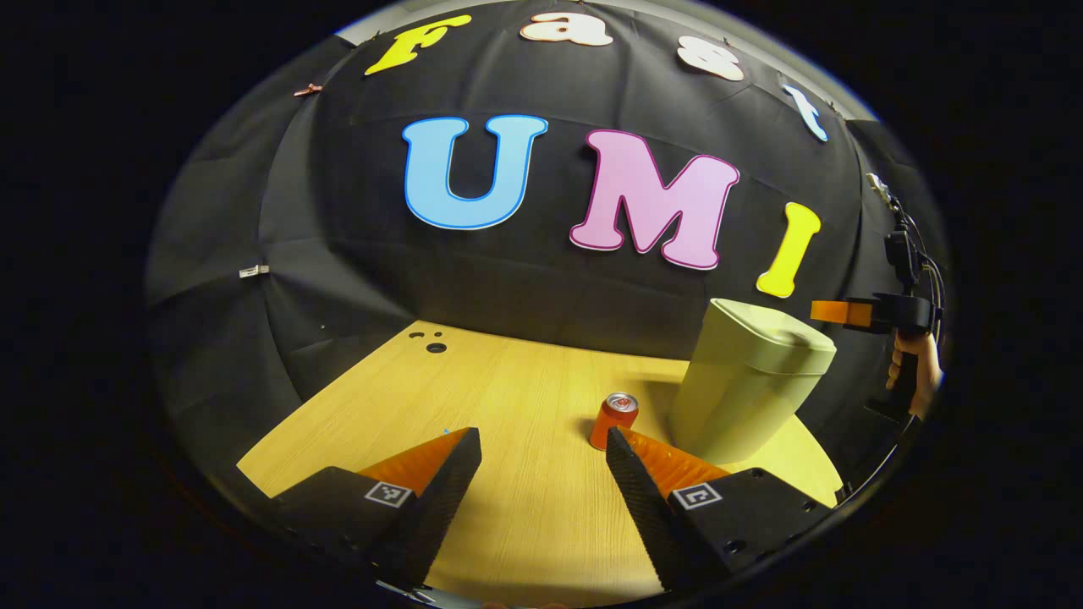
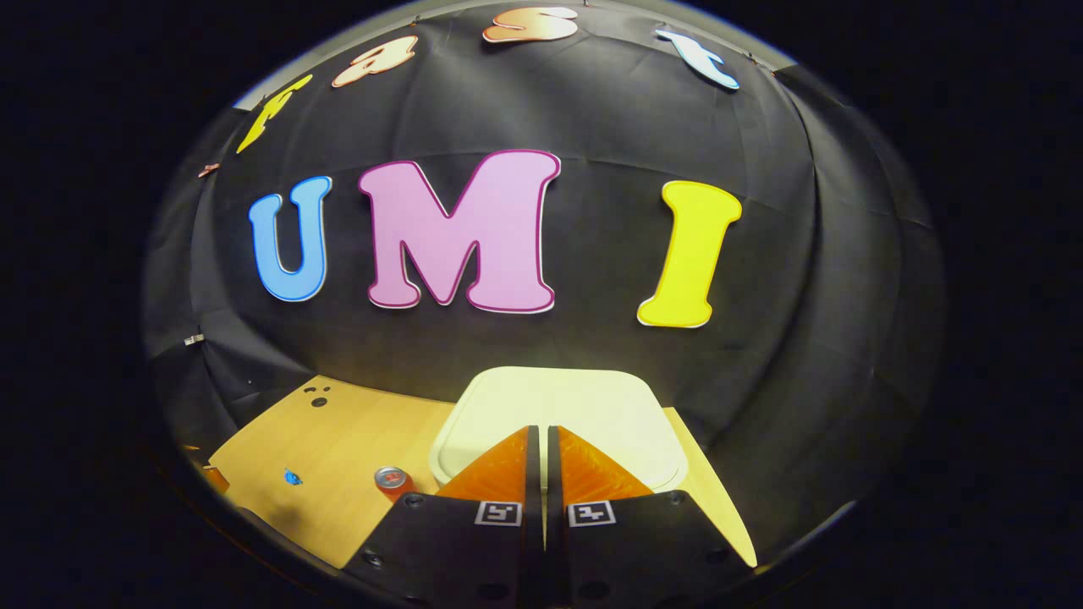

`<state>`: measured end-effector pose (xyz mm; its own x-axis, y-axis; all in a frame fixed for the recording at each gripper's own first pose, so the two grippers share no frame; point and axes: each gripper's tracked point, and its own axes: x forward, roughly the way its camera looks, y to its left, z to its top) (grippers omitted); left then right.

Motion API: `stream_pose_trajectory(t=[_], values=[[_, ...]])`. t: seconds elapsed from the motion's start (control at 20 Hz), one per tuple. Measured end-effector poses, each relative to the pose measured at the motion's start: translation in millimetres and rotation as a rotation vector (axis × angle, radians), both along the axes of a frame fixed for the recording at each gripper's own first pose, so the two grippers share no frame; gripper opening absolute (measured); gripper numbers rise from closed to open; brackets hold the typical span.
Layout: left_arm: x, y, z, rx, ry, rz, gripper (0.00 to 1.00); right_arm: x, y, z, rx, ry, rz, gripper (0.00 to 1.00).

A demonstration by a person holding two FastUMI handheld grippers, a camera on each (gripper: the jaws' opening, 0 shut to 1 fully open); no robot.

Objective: Press the lid of the desktop garbage bin to open it, pick up the crumpled paper on the desktop and throw it into the bin, then pick up the pop can on the desktop and drop it into the bin, and finally close the garbage bin lid.

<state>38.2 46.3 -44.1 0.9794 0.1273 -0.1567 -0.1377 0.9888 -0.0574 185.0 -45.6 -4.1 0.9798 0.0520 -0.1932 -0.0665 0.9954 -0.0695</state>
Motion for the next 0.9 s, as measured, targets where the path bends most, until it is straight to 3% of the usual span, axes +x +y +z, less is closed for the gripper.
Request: stream_pose_trajectory(t=[0.35, 0.9], values=[[3.7, 8.7, -10.3, -0.022, 0.035, 0.054, 0.96, 13.9, 0.4, -25.9, 0.042, 0.049, -0.013, 0.06], [15.0, -1.4, -19.2, -0.017, 0.06, 0.036, 0.96, 13.3, 0.1, -30.3, 0.043, 0.047, 0.004, 0.06]])
